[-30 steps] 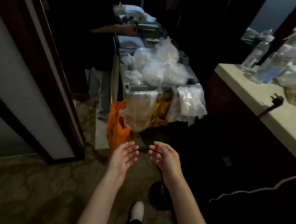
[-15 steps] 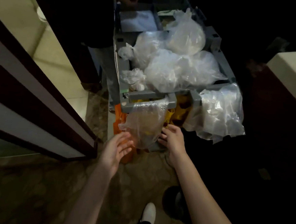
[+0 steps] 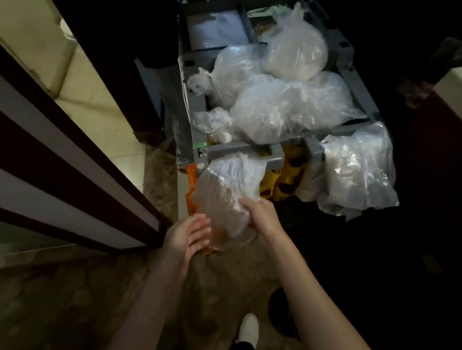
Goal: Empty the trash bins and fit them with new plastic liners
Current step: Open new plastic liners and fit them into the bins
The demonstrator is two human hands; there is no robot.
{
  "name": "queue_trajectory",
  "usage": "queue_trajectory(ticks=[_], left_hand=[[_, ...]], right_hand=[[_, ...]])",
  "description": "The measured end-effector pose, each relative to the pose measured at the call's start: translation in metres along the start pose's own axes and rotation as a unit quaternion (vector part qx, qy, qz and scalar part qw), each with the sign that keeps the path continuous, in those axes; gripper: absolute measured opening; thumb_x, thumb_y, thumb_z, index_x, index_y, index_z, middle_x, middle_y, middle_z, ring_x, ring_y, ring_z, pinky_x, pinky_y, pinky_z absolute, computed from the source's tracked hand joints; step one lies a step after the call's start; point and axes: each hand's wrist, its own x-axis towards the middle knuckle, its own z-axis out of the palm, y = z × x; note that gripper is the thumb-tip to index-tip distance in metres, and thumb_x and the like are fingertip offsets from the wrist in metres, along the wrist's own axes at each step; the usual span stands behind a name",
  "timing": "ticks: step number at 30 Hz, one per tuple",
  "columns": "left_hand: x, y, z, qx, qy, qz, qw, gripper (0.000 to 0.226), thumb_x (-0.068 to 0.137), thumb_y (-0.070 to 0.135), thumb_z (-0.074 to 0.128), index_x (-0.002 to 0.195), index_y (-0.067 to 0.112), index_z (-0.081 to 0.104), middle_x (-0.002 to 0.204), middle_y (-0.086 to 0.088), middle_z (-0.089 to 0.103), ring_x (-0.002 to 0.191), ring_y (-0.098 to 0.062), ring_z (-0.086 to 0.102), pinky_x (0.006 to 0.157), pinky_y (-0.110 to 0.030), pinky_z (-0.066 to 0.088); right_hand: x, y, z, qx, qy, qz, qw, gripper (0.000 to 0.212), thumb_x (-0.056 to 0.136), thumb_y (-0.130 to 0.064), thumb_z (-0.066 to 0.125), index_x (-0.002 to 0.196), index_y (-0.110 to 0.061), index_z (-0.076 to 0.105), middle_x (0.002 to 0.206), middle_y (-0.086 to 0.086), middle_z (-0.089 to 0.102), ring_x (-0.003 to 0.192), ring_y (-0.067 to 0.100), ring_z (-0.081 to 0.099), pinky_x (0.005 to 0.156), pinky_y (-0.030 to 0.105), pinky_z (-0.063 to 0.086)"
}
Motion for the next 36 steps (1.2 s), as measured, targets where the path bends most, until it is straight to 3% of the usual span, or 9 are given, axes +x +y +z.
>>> queue_trajectory(ticks=[8,13,16,20,22,26,31,33,36], left_hand=[[-0.032,-0.037,-0.016,0.105,-0.041,0.036,0.993,0.037,0.096,0.033,0.058,0.130,0.019,0.053,0.130,-0.001,0.055,0.111,-0.016,0.052,0.091,-0.033,0.044],[-0.074,-0.081,-0.064,0.093,-0.131,-0.060,0.985,0.041,0.089,0.052,0.061,0.121,0.026,0.064,0.111,0.004,0.070,0.093,-0.013,0.062,0.072,-0.029,0.047],[-0.101,-0.105,-0.091,0.066,-0.214,-0.178,0.958,0.033,0.089,0.052,0.061,0.106,0.025,0.067,0.088,-0.004,0.077,0.095,-0.029,0.067,0.077,-0.043,0.054],[-0.132,-0.118,-0.096,0.033,-0.300,-0.124,0.945,0.028,0.098,0.025,0.052,0.115,0.012,0.070,0.111,-0.012,0.072,0.101,-0.028,0.071,0.086,-0.044,0.056],[-0.149,-0.116,-0.088,0.022,-0.334,-0.128,0.934,0.024,0.097,0.019,0.055,0.101,0.013,0.077,0.104,-0.011,0.074,0.092,-0.023,0.073,0.071,-0.035,0.060],[-0.179,-0.126,-0.071,0.014,-0.361,-0.124,0.924,0.024,0.089,0.017,0.065,0.110,0.007,0.071,0.109,-0.012,0.073,0.101,-0.024,0.071,0.085,-0.034,0.058],[-0.220,-0.160,-0.047,0.030,-0.351,-0.054,0.934,0.008,0.094,0.015,0.062,0.096,0.009,0.067,0.089,-0.003,0.066,0.086,-0.013,0.064,0.077,-0.024,0.054],[-0.238,-0.178,-0.038,0.061,-0.363,-0.024,0.930,0.014,0.098,0.019,0.055,0.092,0.011,0.065,0.088,-0.002,0.067,0.090,-0.014,0.064,0.085,-0.028,0.051],[-0.271,-0.215,-0.019,0.152,-0.389,0.033,0.908,0.020,0.098,0.007,0.050,0.092,0.004,0.068,0.089,-0.008,0.069,0.089,-0.016,0.066,0.080,-0.024,0.056]], right_hand=[[-0.128,0.023,-0.021,0.092,0.077,-0.026,0.992,0.026,0.095,-0.028,0.063,0.105,-0.006,0.072,0.090,0.011,0.076,0.080,0.024,0.073,0.071,0.033,0.057],[-0.230,0.051,-0.022,0.265,0.105,-0.072,0.956,0.038,0.098,-0.040,0.054,0.113,-0.009,0.071,0.100,0.010,0.076,0.089,0.023,0.073,0.079,0.033,0.057],[-0.284,0.069,-0.021,0.370,0.108,-0.111,0.916,0.038,0.097,-0.044,0.053,0.090,-0.009,0.066,0.057,-0.001,0.064,0.042,0.009,0.057,0.044,0.021,0.048],[-0.341,0.106,-0.038,0.410,0.157,-0.162,0.884,0.039,0.101,-0.043,0.048,0.079,-0.014,0.061,0.050,-0.005,0.056,0.034,0.007,0.048,0.033,0.020,0.039],[-0.367,0.130,-0.052,0.412,0.209,-0.171,0.870,0.035,0.101,-0.040,0.051,0.081,-0.016,0.066,0.057,-0.005,0.061,0.041,0.007,0.055,0.035,0.020,0.042],[-0.408,0.184,-0.083,0.438,0.333,-0.131,0.825,0.019,0.096,-0.031,0.061,0.101,-0.016,0.071,0.082,0.002,0.073,0.071,0.014,0.070,0.060,0.027,0.057],[-0.450,0.259,-0.127,0.517,0.433,-0.099,0.732,0.047,0.098,-0.017,0.059,0.141,-0.005,0.044,0.127,0.019,0.057,0.115,0.026,0.061,0.099,0.037,0.051],[-0.462,0.280,-0.135,0.455,0.486,-0.067,0.743,0.053,0.098,-0.022,0.059,0.145,-0.008,0.040,0.140,0.016,0.047,0.127,0.026,0.052,0.108,0.039,0.046],[-0.466,0.299,-0.138,0.346,0.476,-0.073,0.805,0.045,0.094,-0.032,0.063,0.131,-0.008,0.054,0.126,0.010,0.063,0.109,0.020,0.065,0.091,0.032,0.055]])
